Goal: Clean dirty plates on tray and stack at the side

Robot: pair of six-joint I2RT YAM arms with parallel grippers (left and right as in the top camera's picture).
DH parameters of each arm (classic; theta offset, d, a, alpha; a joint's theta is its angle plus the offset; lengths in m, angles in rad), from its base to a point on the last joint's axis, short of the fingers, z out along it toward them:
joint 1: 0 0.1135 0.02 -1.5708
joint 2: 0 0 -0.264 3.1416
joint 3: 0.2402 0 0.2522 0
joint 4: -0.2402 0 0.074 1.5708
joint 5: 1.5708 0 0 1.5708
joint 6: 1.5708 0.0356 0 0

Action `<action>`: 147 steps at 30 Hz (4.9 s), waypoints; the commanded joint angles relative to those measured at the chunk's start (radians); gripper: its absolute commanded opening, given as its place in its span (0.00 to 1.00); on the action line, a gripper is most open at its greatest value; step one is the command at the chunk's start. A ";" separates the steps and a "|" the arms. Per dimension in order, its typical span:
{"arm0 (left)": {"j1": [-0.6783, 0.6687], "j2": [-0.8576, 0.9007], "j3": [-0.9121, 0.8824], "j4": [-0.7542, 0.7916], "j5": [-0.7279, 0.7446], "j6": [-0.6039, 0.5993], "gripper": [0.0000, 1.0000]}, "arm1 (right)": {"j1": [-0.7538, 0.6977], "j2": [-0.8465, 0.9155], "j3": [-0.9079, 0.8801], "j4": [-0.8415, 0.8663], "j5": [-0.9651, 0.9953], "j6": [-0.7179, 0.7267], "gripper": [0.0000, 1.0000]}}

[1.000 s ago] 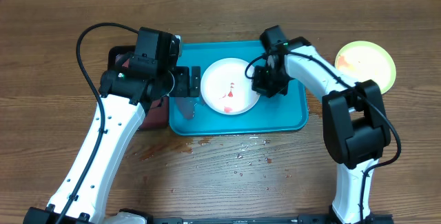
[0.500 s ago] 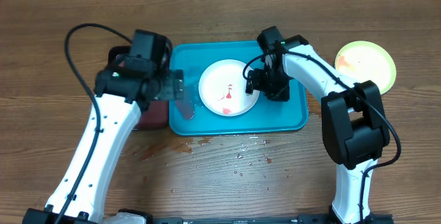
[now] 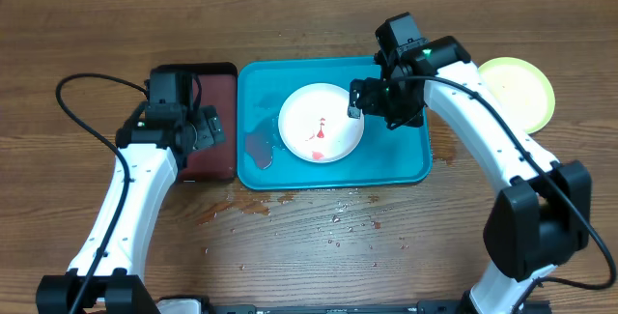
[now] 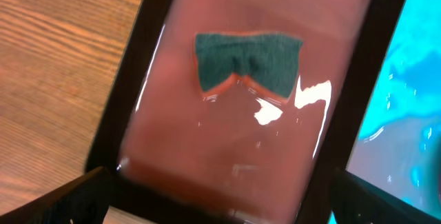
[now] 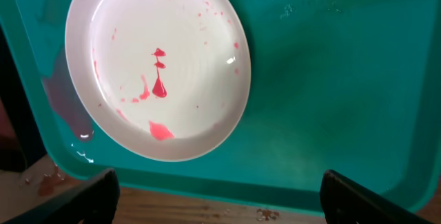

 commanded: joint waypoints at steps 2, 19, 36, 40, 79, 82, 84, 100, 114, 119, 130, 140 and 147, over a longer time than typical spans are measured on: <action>0.024 0.041 -0.029 0.085 -0.004 -0.053 1.00 | -0.003 -0.018 0.018 -0.023 0.009 -0.020 0.95; 0.072 0.306 0.079 0.178 0.196 -0.035 1.00 | -0.003 -0.018 0.018 -0.039 0.009 -0.019 0.94; 0.080 0.512 0.262 0.078 0.170 -0.048 0.98 | -0.003 -0.018 0.018 -0.039 0.010 -0.020 0.94; 0.095 0.538 0.262 0.077 0.171 -0.048 0.95 | -0.003 -0.018 0.018 -0.038 0.010 -0.020 0.94; 0.101 0.531 0.447 -0.131 0.147 -0.029 0.04 | -0.003 -0.018 0.018 -0.031 0.017 -0.020 0.94; 0.101 0.507 0.483 -0.165 0.129 -0.017 0.04 | -0.003 -0.018 0.018 -0.031 0.017 -0.020 0.94; 0.100 0.486 0.494 -0.181 0.128 -0.005 0.04 | -0.003 -0.018 0.018 -0.031 0.017 -0.020 0.94; 0.083 0.445 0.491 -0.230 0.091 0.017 0.04 | -0.003 -0.018 0.018 -0.011 0.016 -0.020 0.98; 0.074 0.447 0.491 -0.231 0.096 0.016 0.04 | -0.003 -0.018 -0.002 0.031 0.067 -0.028 1.00; 0.074 0.447 0.491 -0.244 0.102 0.017 0.04 | -0.003 -0.017 -0.074 0.124 0.092 -0.027 0.96; 0.074 0.447 0.491 -0.265 0.142 0.016 0.04 | -0.003 -0.015 -0.252 0.368 0.115 -0.027 0.77; 0.073 0.447 0.491 -0.288 0.148 0.016 0.04 | -0.002 0.038 -0.301 0.471 0.119 -0.027 0.63; 0.064 0.447 0.491 -0.291 0.148 0.016 0.04 | 0.003 0.119 -0.300 0.513 0.111 -0.011 0.51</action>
